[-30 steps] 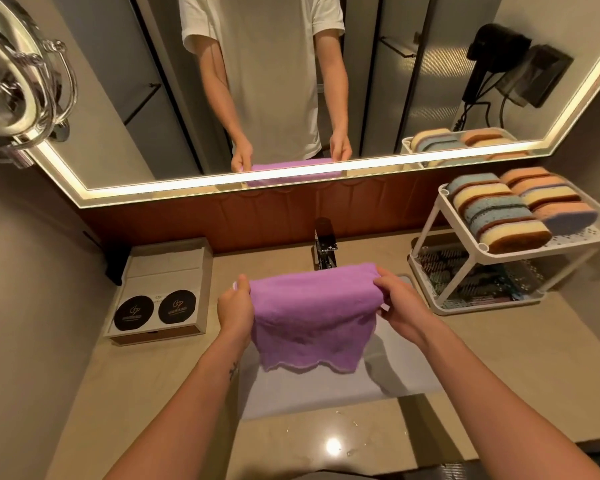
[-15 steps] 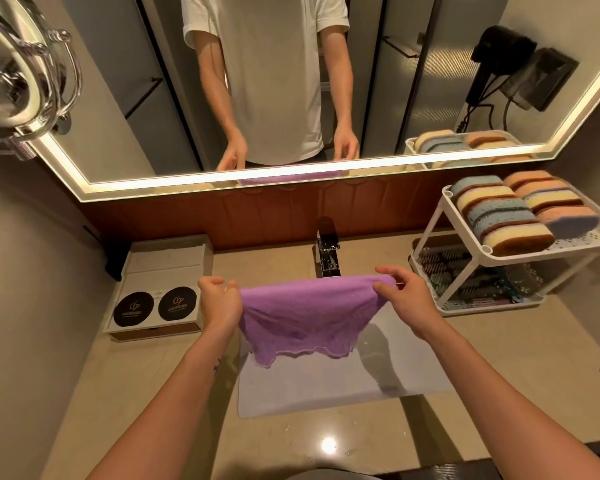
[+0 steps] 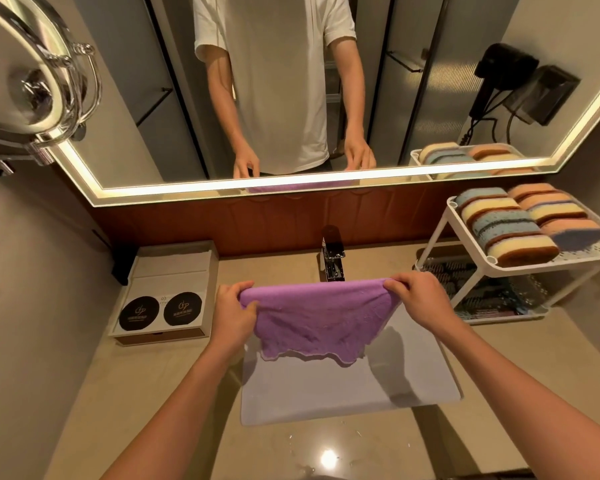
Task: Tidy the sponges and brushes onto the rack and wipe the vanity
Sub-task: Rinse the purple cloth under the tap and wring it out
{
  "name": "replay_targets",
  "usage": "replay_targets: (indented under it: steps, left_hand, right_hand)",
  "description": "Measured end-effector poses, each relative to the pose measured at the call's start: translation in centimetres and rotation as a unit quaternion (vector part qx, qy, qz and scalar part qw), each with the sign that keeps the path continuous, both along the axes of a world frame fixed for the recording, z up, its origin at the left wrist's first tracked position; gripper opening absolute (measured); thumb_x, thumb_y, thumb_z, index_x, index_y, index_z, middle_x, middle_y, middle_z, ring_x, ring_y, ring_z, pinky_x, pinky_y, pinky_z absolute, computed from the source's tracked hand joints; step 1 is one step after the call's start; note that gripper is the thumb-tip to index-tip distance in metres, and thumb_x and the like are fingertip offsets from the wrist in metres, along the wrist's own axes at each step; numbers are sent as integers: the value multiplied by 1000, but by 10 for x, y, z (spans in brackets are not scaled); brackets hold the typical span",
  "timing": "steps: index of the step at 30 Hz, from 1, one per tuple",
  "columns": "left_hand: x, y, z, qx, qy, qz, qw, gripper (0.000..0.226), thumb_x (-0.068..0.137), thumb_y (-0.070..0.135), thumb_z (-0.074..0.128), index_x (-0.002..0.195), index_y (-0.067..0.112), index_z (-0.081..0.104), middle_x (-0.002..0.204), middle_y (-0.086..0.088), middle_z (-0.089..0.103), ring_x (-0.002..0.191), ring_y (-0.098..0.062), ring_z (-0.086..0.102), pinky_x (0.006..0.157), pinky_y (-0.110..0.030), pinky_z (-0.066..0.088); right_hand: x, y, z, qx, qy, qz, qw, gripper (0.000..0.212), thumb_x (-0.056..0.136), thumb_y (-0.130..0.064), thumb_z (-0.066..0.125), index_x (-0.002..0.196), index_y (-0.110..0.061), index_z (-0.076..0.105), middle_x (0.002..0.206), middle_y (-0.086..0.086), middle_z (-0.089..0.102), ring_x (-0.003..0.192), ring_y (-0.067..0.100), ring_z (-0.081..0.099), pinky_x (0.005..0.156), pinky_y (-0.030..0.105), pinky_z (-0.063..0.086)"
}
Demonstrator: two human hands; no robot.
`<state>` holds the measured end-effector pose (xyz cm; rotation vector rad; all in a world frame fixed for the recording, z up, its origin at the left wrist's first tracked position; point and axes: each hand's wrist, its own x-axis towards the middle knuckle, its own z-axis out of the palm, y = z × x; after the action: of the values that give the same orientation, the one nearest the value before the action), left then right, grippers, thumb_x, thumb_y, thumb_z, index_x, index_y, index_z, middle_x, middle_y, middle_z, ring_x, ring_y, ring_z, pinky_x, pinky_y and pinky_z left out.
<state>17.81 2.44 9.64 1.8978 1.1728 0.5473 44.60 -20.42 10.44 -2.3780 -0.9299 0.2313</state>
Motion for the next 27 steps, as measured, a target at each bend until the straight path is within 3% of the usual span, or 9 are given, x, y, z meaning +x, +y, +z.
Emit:
replay_targets:
  steps: [3,6,13,17,18,20,22,25,27]
  left_hand:
    - [-1,2,-2,76,37,5,996,25,100,14,61,125,12,67,114,2,55,99,-9,53,76,-14,39]
    - [-2,7,-8,134,72,15,988,19,102,22,59,112,13,72,103,7,55,89,-9,55,73,-25,46]
    - [-9,13,-10,209,155,30,965,26,99,41,61,94,17,72,104,7,54,89,-14,54,70,-36,50]
    - [-5,10,-9,91,99,7,991,26,103,35,54,86,17,61,93,1,61,80,-18,57,67,-38,48]
    - [-3,10,-10,30,74,8,997,27,104,33,54,85,15,58,87,-3,61,77,-20,57,67,-38,47]
    - [0,8,-8,-75,30,8,997,29,103,29,53,85,7,57,82,-10,60,75,-22,55,67,-38,46]
    - [6,1,-7,-136,6,10,991,28,100,27,53,84,4,59,82,-14,60,76,-25,56,69,-42,49]
    - [22,-35,2,-179,-18,-20,983,29,102,26,51,82,6,60,80,-11,59,72,-23,57,67,-38,52]
    - [34,-67,6,-153,-41,-40,987,32,103,31,53,80,10,62,75,-6,61,68,-21,59,66,-37,53]
  right_hand:
    - [0,1,3,-24,-62,-1,998,30,98,-50,61,95,-27,80,76,-9,70,78,16,63,76,41,56]
    - [-6,0,2,-46,-138,8,989,35,98,-54,56,95,-28,79,76,-7,68,78,17,59,73,42,55]
    - [-9,-6,-7,-70,-109,-36,991,33,103,-49,50,102,-26,75,92,-4,53,92,18,43,77,36,38]
    - [-7,-5,-5,-19,-31,3,999,33,104,-41,51,96,-18,74,111,-6,54,111,19,43,99,42,40]
    - [-7,-4,-5,-13,-15,14,1000,34,104,-39,51,90,-17,72,110,-7,57,110,18,48,97,41,41]
    - [-14,-3,-1,-4,51,13,999,37,102,-36,49,76,-13,64,86,-2,65,88,23,59,76,36,45]
    - [-24,0,0,4,98,12,995,37,98,-33,48,69,-12,56,70,3,62,71,26,59,62,35,42]
    - [-47,12,-6,32,177,26,983,34,101,-30,51,74,-13,64,74,4,68,73,27,65,69,42,55]
    - [-65,24,-11,63,236,46,968,30,101,-35,54,87,-16,72,82,4,72,81,27,69,78,46,61]
